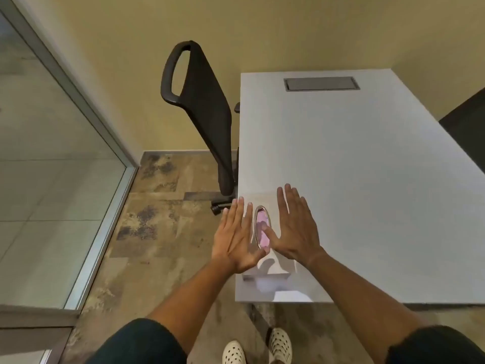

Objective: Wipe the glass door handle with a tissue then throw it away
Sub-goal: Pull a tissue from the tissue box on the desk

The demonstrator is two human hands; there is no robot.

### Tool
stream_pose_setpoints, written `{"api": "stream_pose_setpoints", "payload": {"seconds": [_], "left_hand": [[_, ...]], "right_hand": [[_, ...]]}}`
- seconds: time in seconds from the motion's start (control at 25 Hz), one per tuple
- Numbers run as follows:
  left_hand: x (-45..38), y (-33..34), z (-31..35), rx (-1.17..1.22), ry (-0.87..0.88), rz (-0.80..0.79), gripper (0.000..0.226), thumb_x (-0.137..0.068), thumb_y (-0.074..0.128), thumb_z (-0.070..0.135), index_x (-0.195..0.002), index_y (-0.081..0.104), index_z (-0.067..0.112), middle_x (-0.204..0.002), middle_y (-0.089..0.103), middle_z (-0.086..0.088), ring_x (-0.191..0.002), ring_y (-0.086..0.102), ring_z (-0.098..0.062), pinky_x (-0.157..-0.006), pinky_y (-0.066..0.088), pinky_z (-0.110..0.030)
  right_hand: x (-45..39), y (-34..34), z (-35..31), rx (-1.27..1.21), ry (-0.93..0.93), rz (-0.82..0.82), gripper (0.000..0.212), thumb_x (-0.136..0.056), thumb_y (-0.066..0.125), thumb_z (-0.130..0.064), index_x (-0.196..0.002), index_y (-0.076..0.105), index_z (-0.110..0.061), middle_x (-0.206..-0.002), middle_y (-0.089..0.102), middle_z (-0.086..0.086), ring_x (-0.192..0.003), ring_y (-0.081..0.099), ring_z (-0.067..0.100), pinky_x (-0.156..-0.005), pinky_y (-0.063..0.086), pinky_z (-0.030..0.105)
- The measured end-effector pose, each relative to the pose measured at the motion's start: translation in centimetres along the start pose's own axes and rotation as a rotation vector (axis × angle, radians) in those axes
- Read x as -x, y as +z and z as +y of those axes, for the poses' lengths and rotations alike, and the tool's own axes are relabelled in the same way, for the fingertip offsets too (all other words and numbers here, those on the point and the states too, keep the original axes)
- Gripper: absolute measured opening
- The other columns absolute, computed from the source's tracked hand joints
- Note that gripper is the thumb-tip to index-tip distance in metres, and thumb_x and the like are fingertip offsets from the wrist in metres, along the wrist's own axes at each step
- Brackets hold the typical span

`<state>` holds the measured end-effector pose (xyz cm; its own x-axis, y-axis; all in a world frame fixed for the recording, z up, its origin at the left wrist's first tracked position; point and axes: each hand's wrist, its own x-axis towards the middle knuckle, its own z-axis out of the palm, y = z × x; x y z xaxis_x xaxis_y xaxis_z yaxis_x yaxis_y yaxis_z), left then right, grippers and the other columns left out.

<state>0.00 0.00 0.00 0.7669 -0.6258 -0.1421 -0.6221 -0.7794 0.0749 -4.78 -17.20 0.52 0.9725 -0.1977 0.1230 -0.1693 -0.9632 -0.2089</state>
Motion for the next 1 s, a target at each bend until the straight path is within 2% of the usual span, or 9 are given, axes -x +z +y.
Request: {"api": "stream_pose_setpoints", "payload": {"seconds": [0.16,0.28,0.4,0.56,0.6,0.72,0.84,0.92,1.0], "left_hand": [[-0.2,2.5,0.7,0.052,-0.006,-0.064,0.107,-0.072,-0.008,0.091,-0.142,-0.040,0.016,-0.153,-0.043,-0.009,-0.147,-0.035,-0.027,-0.124,-0.009,-0.048],[-0.8,3.7,1.0,0.073,-0.015,-0.092,0.113,-0.072,-0.003,0.093,-0.144,-0.038,0.013,-0.154,-0.041,-0.011,-0.147,-0.033,-0.028,-0.125,-0.008,-0.046],[-0.9,4.4,1.1,0.098,-0.011,-0.093,0.107,-0.073,-0.003,0.091,-0.135,-0.049,0.017,-0.149,-0.046,-0.009,-0.147,-0.033,-0.028,-0.125,-0.009,-0.045],[-1.1,4.6,1.2,0.085,-0.022,-0.093,0.105,-0.075,-0.003,0.091,-0.132,-0.051,0.017,-0.150,-0.045,-0.011,-0.147,-0.033,-0.028,-0.124,-0.012,-0.045],[-1.1,4.6,1.2,0.079,-0.027,-0.096,0.106,-0.077,0.000,0.091,-0.133,-0.049,0.016,-0.152,-0.042,-0.012,-0.147,-0.033,-0.028,-0.124,-0.012,-0.045],[-1.2,4.6,1.3,0.068,-0.034,-0.106,0.106,-0.080,0.006,0.089,-0.134,-0.047,0.015,-0.153,-0.042,-0.013,-0.147,-0.033,-0.028,-0.125,-0.011,-0.045],[-1.1,4.5,1.4,0.064,-0.029,-0.102,0.104,-0.081,0.006,0.088,-0.132,-0.050,0.015,-0.149,-0.046,-0.012,-0.147,-0.033,-0.029,-0.124,-0.010,-0.047],[-1.1,4.4,1.4,0.061,-0.036,-0.104,0.105,-0.082,0.008,0.087,-0.132,-0.050,0.015,-0.150,-0.044,-0.013,-0.147,-0.034,-0.029,-0.124,-0.009,-0.047],[-1.2,4.5,1.5,0.059,-0.043,-0.105,0.107,-0.083,0.009,0.088,-0.131,-0.051,0.014,-0.150,-0.045,-0.013,-0.147,-0.034,-0.028,-0.124,-0.009,-0.047]], "right_hand": [[0.6,1.9,-0.1,-0.015,-0.005,-0.080,0.098,-0.082,0.040,-0.072,-0.156,0.007,-0.017,-0.163,0.002,0.007,-0.150,0.001,0.025,-0.117,-0.010,0.035],[0.5,2.8,-0.1,-0.069,-0.021,-0.106,0.091,-0.084,0.041,-0.067,-0.155,0.015,-0.017,-0.163,0.011,0.008,-0.149,0.010,0.027,-0.115,-0.012,0.034],[0.6,3.2,-0.3,-0.058,-0.038,-0.073,0.076,-0.083,0.057,-0.053,-0.143,0.045,-0.009,-0.147,0.046,0.018,-0.134,0.046,0.037,-0.112,0.014,0.043],[-0.2,4.0,-0.4,-0.024,-0.080,0.022,0.072,-0.061,0.089,-0.037,-0.119,0.063,-0.003,-0.122,0.065,0.024,-0.109,0.065,0.041,-0.096,0.035,0.042],[-0.4,4.1,-0.4,-0.026,-0.076,0.012,0.068,-0.062,0.089,-0.033,-0.117,0.062,-0.003,-0.121,0.065,0.024,-0.110,0.065,0.041,-0.097,0.037,0.042],[-1.2,4.3,-0.9,0.023,-0.020,-0.082,0.050,-0.088,0.065,-0.026,-0.131,0.056,-0.003,-0.142,0.051,0.019,-0.134,0.044,0.036,-0.113,0.030,0.042],[-2.0,4.6,-1.2,-0.065,0.108,-0.103,0.065,-0.088,0.067,-0.037,-0.140,0.047,-0.004,-0.151,0.041,0.015,-0.140,0.037,0.034,-0.116,0.018,0.039],[-2.1,5.0,-1.5,-0.007,0.092,-0.172,0.066,-0.092,0.058,-0.046,-0.147,0.039,-0.013,-0.159,0.028,0.009,-0.148,0.022,0.029,-0.119,0.008,0.038],[-2.2,5.5,-1.8,0.082,0.038,-0.189,0.061,-0.093,0.057,-0.047,-0.144,0.045,-0.015,-0.159,0.028,0.009,-0.148,0.019,0.029,-0.120,0.010,0.043]]}}
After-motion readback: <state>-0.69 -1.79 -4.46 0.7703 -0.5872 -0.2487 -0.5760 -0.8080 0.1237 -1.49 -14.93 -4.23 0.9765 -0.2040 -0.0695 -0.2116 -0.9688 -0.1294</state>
